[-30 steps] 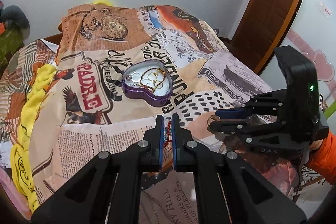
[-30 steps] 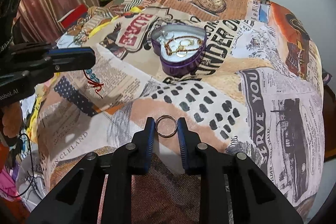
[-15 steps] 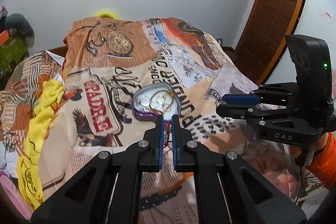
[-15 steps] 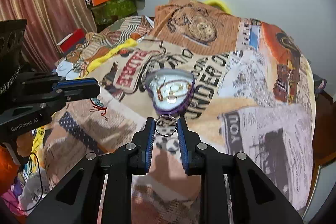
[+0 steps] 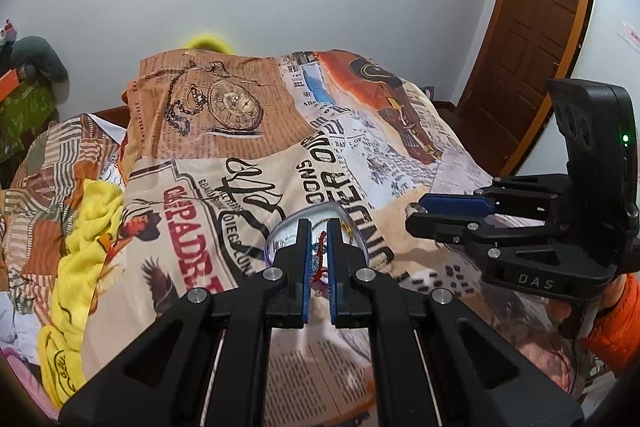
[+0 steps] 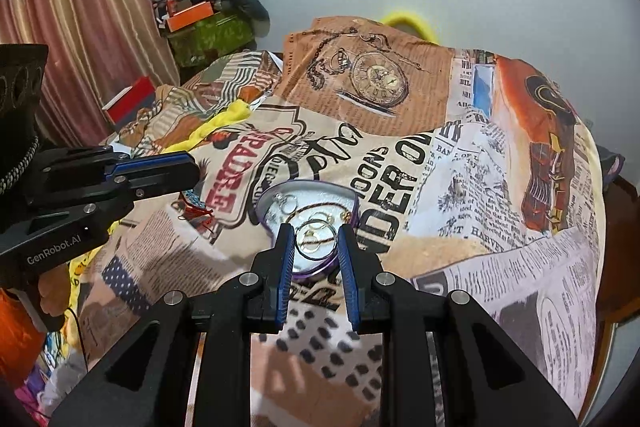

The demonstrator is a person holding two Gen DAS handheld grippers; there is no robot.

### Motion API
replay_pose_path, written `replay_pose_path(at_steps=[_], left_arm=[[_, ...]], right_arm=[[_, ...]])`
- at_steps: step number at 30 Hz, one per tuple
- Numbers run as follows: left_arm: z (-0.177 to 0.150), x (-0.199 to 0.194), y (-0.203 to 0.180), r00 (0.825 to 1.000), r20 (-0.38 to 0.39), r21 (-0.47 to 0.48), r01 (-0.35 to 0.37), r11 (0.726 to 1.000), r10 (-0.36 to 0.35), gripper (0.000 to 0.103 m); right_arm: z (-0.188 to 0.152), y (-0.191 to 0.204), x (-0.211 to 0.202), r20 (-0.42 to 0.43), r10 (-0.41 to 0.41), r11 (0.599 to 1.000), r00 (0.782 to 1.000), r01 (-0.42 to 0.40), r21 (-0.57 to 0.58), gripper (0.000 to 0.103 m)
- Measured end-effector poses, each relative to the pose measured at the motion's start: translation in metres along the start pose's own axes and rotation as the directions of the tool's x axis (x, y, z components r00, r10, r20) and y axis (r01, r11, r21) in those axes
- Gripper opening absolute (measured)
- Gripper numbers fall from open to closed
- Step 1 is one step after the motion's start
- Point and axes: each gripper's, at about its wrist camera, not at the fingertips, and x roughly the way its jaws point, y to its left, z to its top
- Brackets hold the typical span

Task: Organize jewelry
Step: 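Release the bracelet into the tin while the right tool drops the silver ring in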

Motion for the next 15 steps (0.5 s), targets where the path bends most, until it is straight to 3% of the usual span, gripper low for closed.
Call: replay_pose_path(at_steps=[15], left_arm=[[0.009,0.057,0.009,0.998,-0.061,-0.025,0.019,0.999,-0.021,0.005]], right_arm=[[0.01,-0.01,0.04,-0.059,0.015,1.0,0.998,-0.015,0.008,0.02]])
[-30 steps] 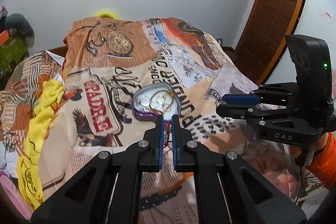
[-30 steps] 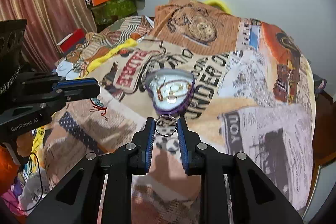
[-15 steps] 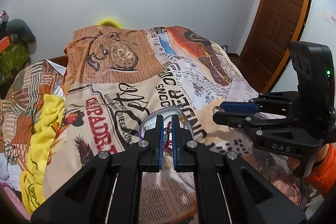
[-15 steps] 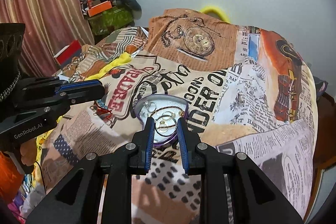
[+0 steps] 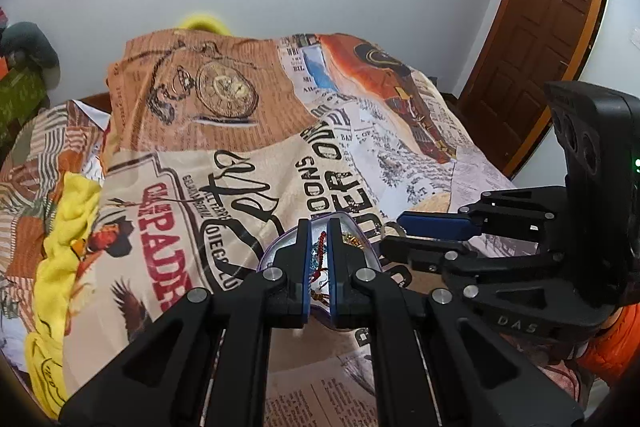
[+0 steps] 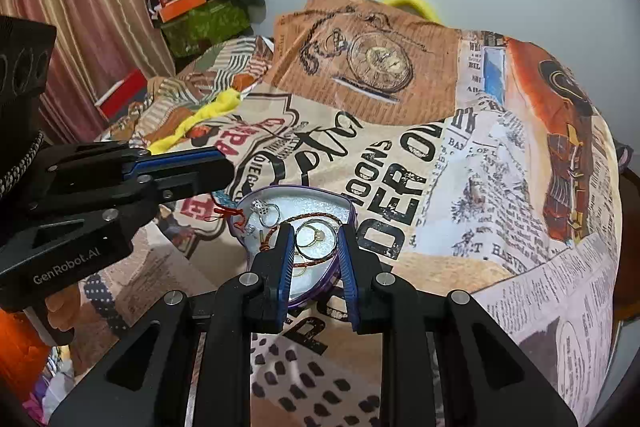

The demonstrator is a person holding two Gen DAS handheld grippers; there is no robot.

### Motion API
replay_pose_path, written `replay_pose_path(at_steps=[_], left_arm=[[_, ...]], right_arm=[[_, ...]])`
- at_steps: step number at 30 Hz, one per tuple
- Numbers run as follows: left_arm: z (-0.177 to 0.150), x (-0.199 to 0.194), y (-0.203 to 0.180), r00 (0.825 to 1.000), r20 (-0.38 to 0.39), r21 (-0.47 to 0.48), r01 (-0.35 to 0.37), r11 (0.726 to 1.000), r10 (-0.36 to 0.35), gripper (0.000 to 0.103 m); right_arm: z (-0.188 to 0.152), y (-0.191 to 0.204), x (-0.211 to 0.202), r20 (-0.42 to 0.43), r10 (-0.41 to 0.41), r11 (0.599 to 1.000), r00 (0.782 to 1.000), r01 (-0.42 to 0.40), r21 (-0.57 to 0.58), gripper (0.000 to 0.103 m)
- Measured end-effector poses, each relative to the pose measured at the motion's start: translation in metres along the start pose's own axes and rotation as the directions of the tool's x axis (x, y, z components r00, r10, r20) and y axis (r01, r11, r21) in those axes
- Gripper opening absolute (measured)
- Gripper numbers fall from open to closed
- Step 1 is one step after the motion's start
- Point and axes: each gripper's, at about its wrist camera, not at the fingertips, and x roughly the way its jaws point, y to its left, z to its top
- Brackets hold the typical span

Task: Organize jewelry
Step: 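Release the bracelet into the tin while the right tool drops the silver ring in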

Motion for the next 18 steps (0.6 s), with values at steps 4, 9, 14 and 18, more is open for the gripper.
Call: replay_pose_path(at_steps=[4,9,14,18], left_arm=[[-0.005,0.013,0.001,1.0,-0.025,-0.007,0.004,1.0,-0.004,0.005],[-0.01,0.027,0.006,0.998,-0.054,-0.027,0.011,1.0,-0.013,0.005],[-0.012,0.037,0.01,0.997,-0.079,-0.035,0.006,0.999,-0.009,0.005],[-0.014,0.042,0.011,0.996,-0.094,-0.029,-0.008,1.0,0.005,0.005]], right_arm=[[-0.001,0.002,0.012,-0.023,-0.017,1.0,1.0,0.017,-0.02,0.02],[-0.003,0.001,0.024,-0.047,-0.015,1.0,0.999,0.014,-0.018,0.02],[-0.005,0.004,0.034,-0.073,-0.03,0.999,0.997,0.027,-0.04,0.02],[-0.005,0.006,0.036,-0.069,-0.046,0.998,0.997,0.042,-0.056,0.02]])
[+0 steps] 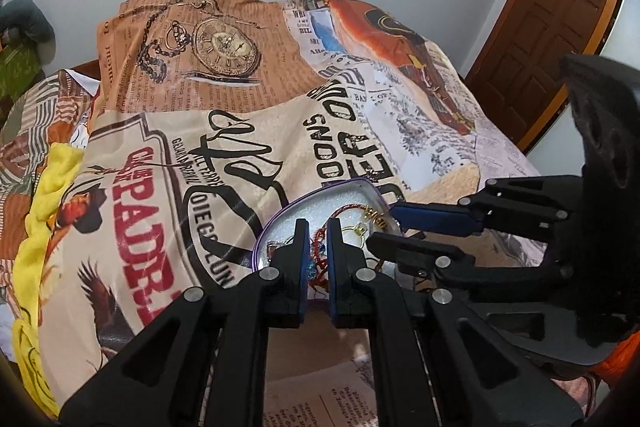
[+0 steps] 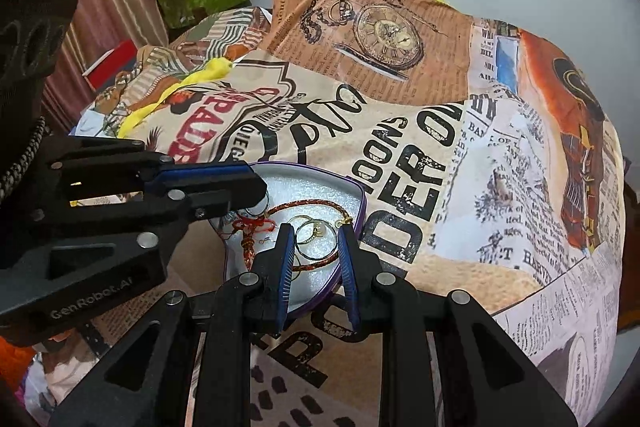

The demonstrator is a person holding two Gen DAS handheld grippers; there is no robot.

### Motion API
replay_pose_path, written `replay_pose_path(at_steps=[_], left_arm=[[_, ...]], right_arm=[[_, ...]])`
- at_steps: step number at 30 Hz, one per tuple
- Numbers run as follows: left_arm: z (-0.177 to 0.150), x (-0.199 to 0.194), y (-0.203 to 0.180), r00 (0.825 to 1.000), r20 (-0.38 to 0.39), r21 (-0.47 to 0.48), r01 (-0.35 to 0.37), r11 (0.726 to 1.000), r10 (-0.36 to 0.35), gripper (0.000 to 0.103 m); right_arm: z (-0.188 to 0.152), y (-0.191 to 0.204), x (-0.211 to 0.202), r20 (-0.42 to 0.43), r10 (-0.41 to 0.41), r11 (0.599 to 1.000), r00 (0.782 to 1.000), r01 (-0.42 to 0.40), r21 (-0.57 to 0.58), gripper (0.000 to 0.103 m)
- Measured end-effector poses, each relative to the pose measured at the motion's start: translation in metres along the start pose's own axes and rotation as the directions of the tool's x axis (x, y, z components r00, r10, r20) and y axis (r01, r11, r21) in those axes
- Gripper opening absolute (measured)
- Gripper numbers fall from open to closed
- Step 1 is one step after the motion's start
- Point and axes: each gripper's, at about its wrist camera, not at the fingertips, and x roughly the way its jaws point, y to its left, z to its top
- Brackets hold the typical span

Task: Organize jewelry

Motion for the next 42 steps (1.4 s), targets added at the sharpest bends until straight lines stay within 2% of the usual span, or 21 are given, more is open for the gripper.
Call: replay_pose_path(at_steps=[8,11,15,21,26,30,34,37,40,42], left_arm=[[-0.002,-0.011,0.001,1.0,0.01,0.005,-0.027,1.0,0.027,0.005],[-0.002,-0.019,0.002,0.999,0.018,0.005,-0.031,1.0,0.031,0.011],[-0.003,-0.034,0.002,0.999,0.035,-0.003,-0.031,1.0,0.031,0.021],[-0.002,-0.071,-0.002,0.995,0.096,-0.013,-0.036,0.999,0.037,0.021],[-0.001,-0.12,-0.012,0.981,0.188,-0.017,-0.052,0.998,0.055,0.021],[-0.007,-0.174,-0.032,0.951,0.3,0.006,-0.086,0.996,0.08,0.021],[-0.02,-0.226,-0.055,0.906,0.413,0.025,-0.109,0.994,0.089,0.021],[-0.032,-0.263,-0.067,0.874,0.482,0.028,-0.083,0.996,0.059,0.021],[-0.051,-0.3,-0.083,0.821,0.567,0.03,-0.102,0.994,0.067,0.022],[-0.064,-0.318,-0.093,0.79,0.609,0.035,-0.111,0.993,0.067,0.028]], right_arm=[[0.0,0.007,0.001,-0.014,-0.047,0.998,0.999,0.046,-0.036,0.02],[-0.001,0.007,-0.002,-0.022,-0.042,0.999,0.999,0.041,-0.016,0.021],[0.0,0.008,-0.006,-0.032,-0.043,0.999,0.999,0.043,0.004,0.029],[0.001,0.016,-0.032,0.021,-0.058,0.998,0.998,0.057,0.008,0.029],[0.002,0.027,-0.072,0.108,-0.088,0.996,0.99,0.087,0.012,0.029],[-0.001,0.036,-0.122,0.217,-0.095,0.995,0.971,0.09,0.036,0.029],[-0.01,0.048,-0.178,0.346,-0.096,0.995,0.933,0.08,0.059,0.029],[-0.022,0.062,-0.224,0.463,-0.096,0.995,0.881,0.068,0.075,0.029],[-0.038,0.076,-0.261,0.562,-0.099,0.994,0.821,0.063,0.084,0.029],[-0.053,0.089,-0.284,0.621,-0.124,0.992,0.774,0.085,0.093,0.029]])
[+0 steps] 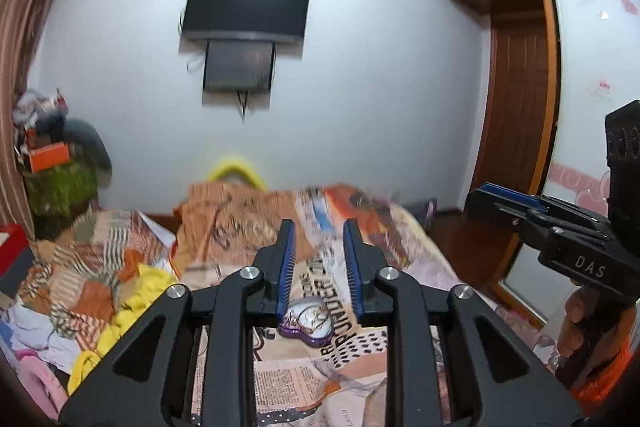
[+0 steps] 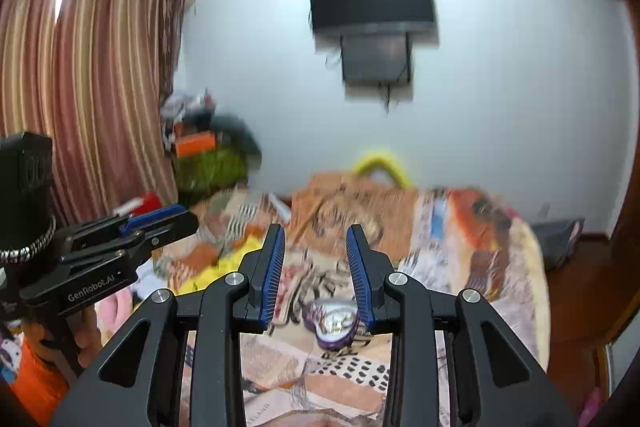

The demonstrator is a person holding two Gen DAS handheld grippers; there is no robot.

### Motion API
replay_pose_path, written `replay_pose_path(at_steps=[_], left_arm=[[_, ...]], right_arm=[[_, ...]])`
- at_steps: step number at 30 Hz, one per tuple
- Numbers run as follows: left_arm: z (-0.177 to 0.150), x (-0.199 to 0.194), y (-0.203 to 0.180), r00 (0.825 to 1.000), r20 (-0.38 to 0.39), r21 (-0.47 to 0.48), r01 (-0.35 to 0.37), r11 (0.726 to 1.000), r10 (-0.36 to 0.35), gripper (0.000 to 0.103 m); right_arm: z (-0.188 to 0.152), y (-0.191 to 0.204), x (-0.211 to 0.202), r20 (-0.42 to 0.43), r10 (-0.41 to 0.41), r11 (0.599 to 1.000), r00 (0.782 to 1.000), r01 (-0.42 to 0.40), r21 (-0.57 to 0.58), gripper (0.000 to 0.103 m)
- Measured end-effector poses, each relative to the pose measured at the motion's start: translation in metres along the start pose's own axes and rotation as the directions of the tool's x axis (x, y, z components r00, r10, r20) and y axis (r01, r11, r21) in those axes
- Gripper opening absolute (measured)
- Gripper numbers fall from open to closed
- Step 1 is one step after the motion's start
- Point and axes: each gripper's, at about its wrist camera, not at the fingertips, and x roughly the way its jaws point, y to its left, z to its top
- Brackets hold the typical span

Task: Organize jewelry

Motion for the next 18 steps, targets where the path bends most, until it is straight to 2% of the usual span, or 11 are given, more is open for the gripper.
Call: replay_pose_path(at_steps=[2,4,5,6,7,9,10,12,15,17,18], left_arm=[[-0.001,-0.016,-0.006,0.999,0.036,0.009,-0.017,1.0,0.017,0.032],[-0.003,-0.033,-0.011,0.996,0.077,0.011,-0.05,0.999,0.049,0.044],[-0.005,-0.039,-0.013,0.994,0.093,0.005,-0.063,0.998,0.063,0.057],[-0.007,-0.045,-0.013,0.991,0.108,-0.005,-0.079,0.997,0.079,0.069],[-0.009,-0.05,-0.014,0.988,0.12,-0.015,-0.093,0.996,0.094,0.073],[-0.011,-0.056,-0.015,0.985,0.132,-0.026,-0.111,0.993,0.114,0.087],[-0.013,-0.059,-0.014,0.983,0.139,-0.027,-0.122,0.992,0.124,0.09],[-0.015,-0.063,-0.016,0.977,0.152,-0.027,-0.147,0.989,0.15,0.098],[-0.02,-0.065,-0.016,0.973,0.151,-0.023,-0.176,0.984,0.177,0.101],[-0.022,-0.065,-0.014,0.973,0.14,-0.033,-0.18,0.983,0.183,0.101],[-0.024,-0.066,-0.015,0.974,0.136,-0.038,-0.177,0.984,0.18,0.101]], right_arm=[[0.0,0.008,-0.02,0.051,-0.009,1.0,0.999,0.009,-0.001,0.029],[-0.001,0.015,-0.038,0.091,-0.014,1.0,0.996,0.014,0.003,0.029],[-0.002,0.019,-0.046,0.113,-0.023,1.0,0.993,0.023,0.001,0.029],[-0.004,0.022,-0.05,0.125,-0.031,1.0,0.992,0.031,-0.002,0.034],[-0.006,0.026,-0.055,0.138,-0.045,0.999,0.989,0.046,-0.008,0.038],[-0.009,0.034,-0.06,0.159,-0.075,0.997,0.984,0.08,-0.02,0.057],[-0.012,0.039,-0.064,0.174,-0.098,0.994,0.98,0.104,-0.025,0.061],[-0.014,0.04,-0.064,0.191,-0.125,0.991,0.974,0.131,-0.022,0.081],[-0.018,0.041,-0.064,0.214,-0.155,0.987,0.964,0.159,0.0,0.096],[-0.018,0.042,-0.067,0.218,-0.173,0.984,0.96,0.175,0.01,0.103],[-0.018,0.042,-0.065,0.221,-0.185,0.982,0.958,0.187,0.012,0.103]])
